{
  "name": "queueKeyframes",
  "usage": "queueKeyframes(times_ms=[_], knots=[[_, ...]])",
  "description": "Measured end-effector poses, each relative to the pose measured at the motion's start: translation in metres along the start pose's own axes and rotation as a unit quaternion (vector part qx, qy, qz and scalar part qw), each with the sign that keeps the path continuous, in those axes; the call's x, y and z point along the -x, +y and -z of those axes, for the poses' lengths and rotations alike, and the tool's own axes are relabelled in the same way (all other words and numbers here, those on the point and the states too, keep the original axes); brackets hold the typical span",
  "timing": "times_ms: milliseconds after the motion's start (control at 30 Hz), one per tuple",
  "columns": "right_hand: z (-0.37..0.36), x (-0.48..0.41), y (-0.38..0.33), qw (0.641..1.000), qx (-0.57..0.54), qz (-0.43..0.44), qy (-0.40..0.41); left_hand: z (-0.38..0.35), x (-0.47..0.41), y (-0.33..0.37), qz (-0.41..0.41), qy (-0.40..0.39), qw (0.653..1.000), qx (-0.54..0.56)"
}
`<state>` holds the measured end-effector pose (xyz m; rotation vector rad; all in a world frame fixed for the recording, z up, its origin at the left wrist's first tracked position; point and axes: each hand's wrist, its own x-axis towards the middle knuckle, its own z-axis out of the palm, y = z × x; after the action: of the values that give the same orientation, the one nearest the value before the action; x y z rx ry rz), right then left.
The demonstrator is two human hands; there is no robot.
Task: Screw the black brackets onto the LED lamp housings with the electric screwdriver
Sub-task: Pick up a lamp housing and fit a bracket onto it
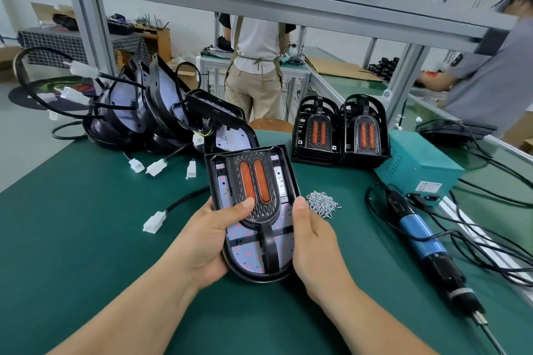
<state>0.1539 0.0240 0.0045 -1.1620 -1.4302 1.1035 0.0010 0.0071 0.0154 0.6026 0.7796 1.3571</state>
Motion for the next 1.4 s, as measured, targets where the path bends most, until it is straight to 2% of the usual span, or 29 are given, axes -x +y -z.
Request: queueKeyframes(times_ms=[100,200,300,400,500,567,633,700,733,800,833,867,900,933,967,1033,1100,1200,1300,1400], knots=[[-0.001,0.002,0.000,1.000,0.010,0.004,0.025,-0.001,0.000,-0.002,0.001,-0.020,1.000,0.004],[0.000,0.001,0.000,0.999,0.001,-0.010,0.036,-0.004,0.004,-0.010,0.003,-0.029,0.999,-0.038],[0.002,0.001,-0.002,0.999,-0.018,-0.041,-0.007,-0.005,0.002,-0.016,-0.005,0.018,0.998,-0.058],[0.004,0.005,-0.006,0.997,-0.001,-0.042,-0.059,-0.002,0.000,-0.013,0.016,0.032,0.999,-0.040],[0.009,0.009,-0.010,0.996,-0.009,-0.051,-0.071,0.002,0.006,-0.005,0.086,-0.040,0.995,-0.022],[0.014,0.011,-0.013,0.993,-0.072,-0.057,-0.076,0.008,0.007,0.006,0.143,-0.101,0.984,0.044],[0.018,0.012,-0.016,0.982,-0.149,-0.046,-0.104,0.005,0.009,0.010,0.161,-0.113,0.978,0.064],[0.019,0.013,-0.016,0.966,-0.199,-0.034,-0.158,-0.008,0.013,0.008,0.114,-0.184,0.975,0.047],[0.019,0.015,-0.015,0.960,-0.203,-0.028,-0.189,-0.009,0.017,0.012,-0.007,-0.176,0.984,0.032],[0.018,0.019,-0.013,0.954,-0.183,-0.023,-0.237,-0.013,0.010,0.017,-0.097,-0.163,0.948,0.257],[0.017,0.021,-0.011,0.953,-0.171,-0.023,-0.249,-0.013,0.007,0.022,-0.190,-0.128,0.937,0.262],[0.016,0.023,-0.010,0.954,-0.161,-0.026,-0.250,-0.009,0.015,0.027,-0.254,-0.170,0.915,0.263],[0.015,0.025,-0.010,0.958,-0.152,-0.035,-0.242,-0.004,0.016,0.029,-0.267,-0.246,0.911,0.195],[0.014,0.026,-0.012,0.962,-0.138,-0.043,-0.231,-0.002,0.007,0.031,-0.262,-0.203,0.935,0.123],[0.014,0.026,-0.014,0.968,-0.113,-0.047,-0.220,0.010,0.002,0.039,-0.276,-0.060,0.959,0.023],[0.014,0.024,-0.017,0.979,-0.033,-0.043,-0.199,0.043,-0.009,0.047,-0.122,0.055,0.991,0.003],[0.013,0.021,-0.015,0.986,0.032,-0.053,-0.156,0.045,-0.011,0.048,-0.064,0.110,0.991,-0.036],[0.010,0.020,-0.012,0.989,0.033,-0.086,-0.118,0.027,-0.006,0.038,0.010,0.061,0.995,-0.076],[0.009,0.018,-0.010,0.987,0.026,-0.104,-0.123,0.010,0.005,0.017,0.055,0.042,0.993,-0.099],[0.021,0.013,-0.014,0.974,0.163,-0.087,-0.133,0.009,0.005,0.002,0.050,0.052,0.990,-0.118]])
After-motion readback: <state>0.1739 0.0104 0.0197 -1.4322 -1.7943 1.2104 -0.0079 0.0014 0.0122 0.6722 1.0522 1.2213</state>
